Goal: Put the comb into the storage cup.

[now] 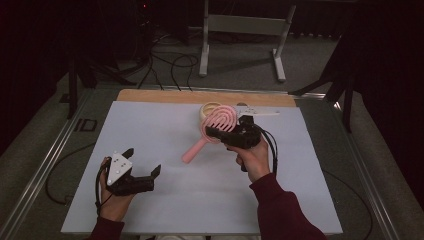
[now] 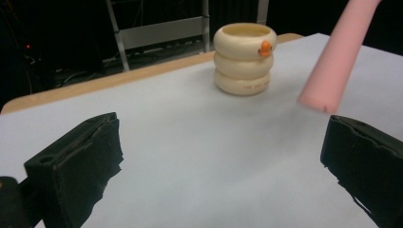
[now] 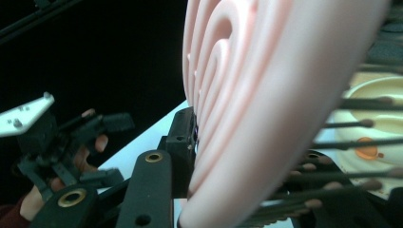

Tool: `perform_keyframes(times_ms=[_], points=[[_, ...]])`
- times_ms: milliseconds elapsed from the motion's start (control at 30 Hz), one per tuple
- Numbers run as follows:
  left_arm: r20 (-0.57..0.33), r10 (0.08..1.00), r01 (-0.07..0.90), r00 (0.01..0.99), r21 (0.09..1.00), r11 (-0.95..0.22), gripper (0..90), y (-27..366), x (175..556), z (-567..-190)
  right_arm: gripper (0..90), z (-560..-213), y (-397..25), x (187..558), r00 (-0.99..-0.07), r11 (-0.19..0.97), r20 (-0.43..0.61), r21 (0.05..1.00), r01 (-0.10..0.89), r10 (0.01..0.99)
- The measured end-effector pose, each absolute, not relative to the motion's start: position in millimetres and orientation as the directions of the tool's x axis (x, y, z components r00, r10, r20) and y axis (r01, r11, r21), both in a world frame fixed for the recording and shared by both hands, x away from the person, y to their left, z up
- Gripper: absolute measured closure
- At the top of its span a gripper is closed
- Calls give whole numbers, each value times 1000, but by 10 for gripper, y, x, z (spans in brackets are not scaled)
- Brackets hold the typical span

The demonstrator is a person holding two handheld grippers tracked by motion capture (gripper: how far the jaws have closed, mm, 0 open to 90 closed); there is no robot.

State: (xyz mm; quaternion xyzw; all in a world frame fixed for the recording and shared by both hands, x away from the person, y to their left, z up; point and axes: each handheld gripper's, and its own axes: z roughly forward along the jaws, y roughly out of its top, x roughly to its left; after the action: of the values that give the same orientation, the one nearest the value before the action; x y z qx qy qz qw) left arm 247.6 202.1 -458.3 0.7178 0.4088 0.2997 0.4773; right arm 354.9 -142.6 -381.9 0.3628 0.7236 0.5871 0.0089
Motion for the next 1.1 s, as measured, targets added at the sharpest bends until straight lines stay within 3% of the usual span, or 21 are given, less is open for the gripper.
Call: perform_keyframes(times_ms=[367, 1100], points=[[37, 882, 292, 469, 937, -195, 4, 2169, 2351, -4680, 641, -3787, -1546, 3578, -719, 4, 414, 865, 501, 558], [23, 893, 298, 450, 938, -175, 4, 2224, 2362, -4737, 641, -3606, -1487, 3713, -721, 23, 368, 883, 469, 587]])
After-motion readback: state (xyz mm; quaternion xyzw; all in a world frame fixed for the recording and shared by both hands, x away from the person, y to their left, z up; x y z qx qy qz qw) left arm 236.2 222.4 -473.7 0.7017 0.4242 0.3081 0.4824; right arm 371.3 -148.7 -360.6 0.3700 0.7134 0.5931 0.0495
